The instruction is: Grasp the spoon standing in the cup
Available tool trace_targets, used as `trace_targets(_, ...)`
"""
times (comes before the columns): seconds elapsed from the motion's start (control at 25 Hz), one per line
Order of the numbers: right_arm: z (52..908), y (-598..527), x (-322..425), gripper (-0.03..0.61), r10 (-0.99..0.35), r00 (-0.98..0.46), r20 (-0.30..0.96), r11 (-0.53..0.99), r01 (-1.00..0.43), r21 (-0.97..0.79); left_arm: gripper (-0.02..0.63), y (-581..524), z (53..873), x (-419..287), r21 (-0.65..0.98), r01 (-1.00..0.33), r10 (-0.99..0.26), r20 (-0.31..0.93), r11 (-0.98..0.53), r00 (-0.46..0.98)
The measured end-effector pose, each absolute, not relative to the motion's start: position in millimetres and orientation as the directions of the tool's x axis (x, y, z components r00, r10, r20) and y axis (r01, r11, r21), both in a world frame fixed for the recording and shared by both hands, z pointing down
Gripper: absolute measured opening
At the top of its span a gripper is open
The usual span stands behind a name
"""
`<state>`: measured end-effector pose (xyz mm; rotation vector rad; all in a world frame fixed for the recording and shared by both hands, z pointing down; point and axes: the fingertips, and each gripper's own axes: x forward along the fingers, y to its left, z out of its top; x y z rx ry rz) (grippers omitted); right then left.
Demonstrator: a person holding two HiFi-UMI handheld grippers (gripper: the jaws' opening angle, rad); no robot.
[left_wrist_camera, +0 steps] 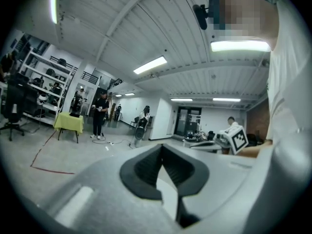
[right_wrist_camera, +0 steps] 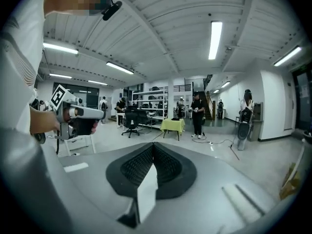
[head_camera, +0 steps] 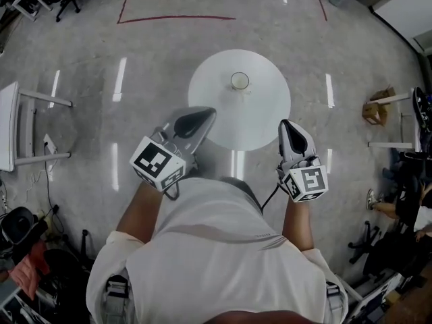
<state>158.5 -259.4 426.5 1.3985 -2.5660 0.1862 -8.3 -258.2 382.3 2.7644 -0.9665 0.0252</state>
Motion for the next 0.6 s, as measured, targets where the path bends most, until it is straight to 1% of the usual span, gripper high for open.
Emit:
trace_targets(0.2, 432.8, -323.5, 122.5, 0.005, -0.820, -0.495, 0.289, 0.508, -0.861, -0.034, 0.002, -316.7, 388.3, -42.9, 0.201, -0.580, -0.574, 0.095, -0.789, 0.813)
trace_targets(0.36, 456.8, -355.7, 118.6, 0.005, -0.800, -0.446, 0.401, 0.489, -0.872, 0.006, 0.002, -350.2, 399.0, -55.3, 0.214, -0.572, -0.561, 0.116, -0.792, 0.820)
trace_targets(0.48, 477.8, -376.6, 124.8, 0.006, -0.778, -0.424, 0.464, 0.470, -0.882, -0.018, 0.002, -366.4, 405.3, -55.8, 0.228, -0.580, -0.565, 0.134, -0.782, 0.814)
trace_targets(0.56, 491.3, -391.9, 141.5, 0.008, -0.768, -0.409, 0.494, 0.450, -0.892, -0.039, 0.002, -375.5, 407.9, -46.3, 0.247, -0.594, -0.578, 0.143, -0.765, 0.804)
trace_targets(0.6, 499.6, -400.5, 151.8, 0.031, -0.760, -0.405, 0.509, 0.442, -0.895, -0.052, 0.002, -380.2, 408.4, -39.0, 0.256, -0.602, -0.586, 0.145, -0.756, 0.797)
